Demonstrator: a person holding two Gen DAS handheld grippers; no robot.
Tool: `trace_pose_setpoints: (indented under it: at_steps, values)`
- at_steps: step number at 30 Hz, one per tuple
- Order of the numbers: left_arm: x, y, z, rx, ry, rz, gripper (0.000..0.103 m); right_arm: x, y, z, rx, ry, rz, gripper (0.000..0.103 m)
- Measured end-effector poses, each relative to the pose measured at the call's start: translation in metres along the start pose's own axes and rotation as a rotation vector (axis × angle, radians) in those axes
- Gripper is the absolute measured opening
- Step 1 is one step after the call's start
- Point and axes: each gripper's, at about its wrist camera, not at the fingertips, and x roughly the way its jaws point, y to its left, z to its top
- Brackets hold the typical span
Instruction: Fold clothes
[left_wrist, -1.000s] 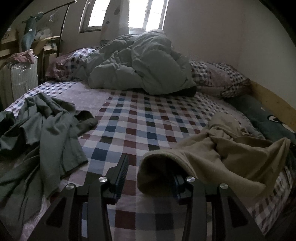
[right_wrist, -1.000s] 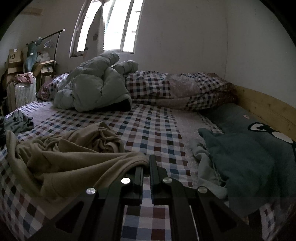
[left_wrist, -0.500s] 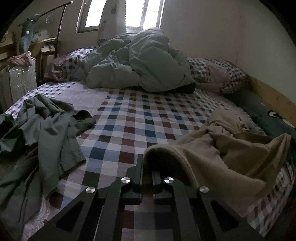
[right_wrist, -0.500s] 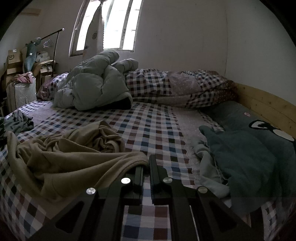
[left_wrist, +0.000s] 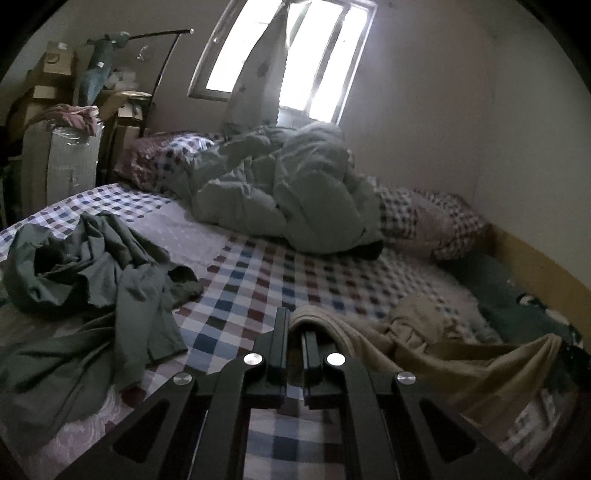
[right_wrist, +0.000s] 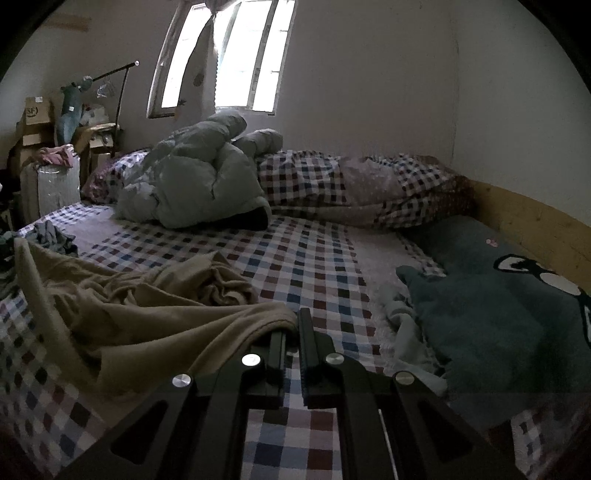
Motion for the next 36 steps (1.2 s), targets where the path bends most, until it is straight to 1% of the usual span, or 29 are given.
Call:
trace_pose_setpoints:
  at_steps: [1, 4, 8, 12, 18, 20, 24, 28, 33, 36]
  values:
    - [-0.006, -0.001, 0.003, -0.01, -0.015, -0.002, 0.004, -0.007, 0.001, 0.003, -0.004, -0.008, 0.001, 0.004]
    - [-0.029, -0.015, 0.013, 0.003, -0.037, -0.021, 0.004, -0.033, 0.0, 0.012, 0.0, -0.039, 0.008, 0.004]
    - [-0.073, -0.029, 0.045, -0.026, -0.1, -0.064, 0.004, -0.071, -0.005, 0.027, 0.0, -0.081, 0.016, 0.004]
    - [-0.114, -0.036, 0.078, -0.07, -0.161, -0.12, 0.004, -0.12, -0.019, 0.053, 0.021, -0.155, 0.016, 0.004]
    - [-0.176, -0.046, 0.128, -0.106, -0.246, -0.16, 0.004, -0.193, -0.052, 0.098, 0.096, -0.282, 0.009, 0.004]
    - [-0.197, -0.05, 0.144, -0.117, -0.274, -0.173, 0.004, -0.213, -0.061, 0.112, 0.108, -0.314, 0.0, 0.004]
    - [-0.242, -0.058, 0.178, -0.152, -0.318, -0.225, 0.004, -0.256, -0.078, 0.141, 0.136, -0.385, -0.021, 0.004]
    - [-0.284, -0.069, 0.203, -0.146, -0.373, -0.257, 0.004, -0.297, -0.094, 0.166, 0.171, -0.457, -0.04, 0.004]
    - [-0.333, -0.078, 0.23, -0.144, -0.441, -0.273, 0.004, -0.347, -0.109, 0.188, 0.187, -0.529, -0.072, 0.004]
    - [-0.352, -0.08, 0.241, -0.156, -0.437, -0.307, 0.004, -0.374, -0.115, 0.196, 0.182, -0.566, -0.089, 0.004]
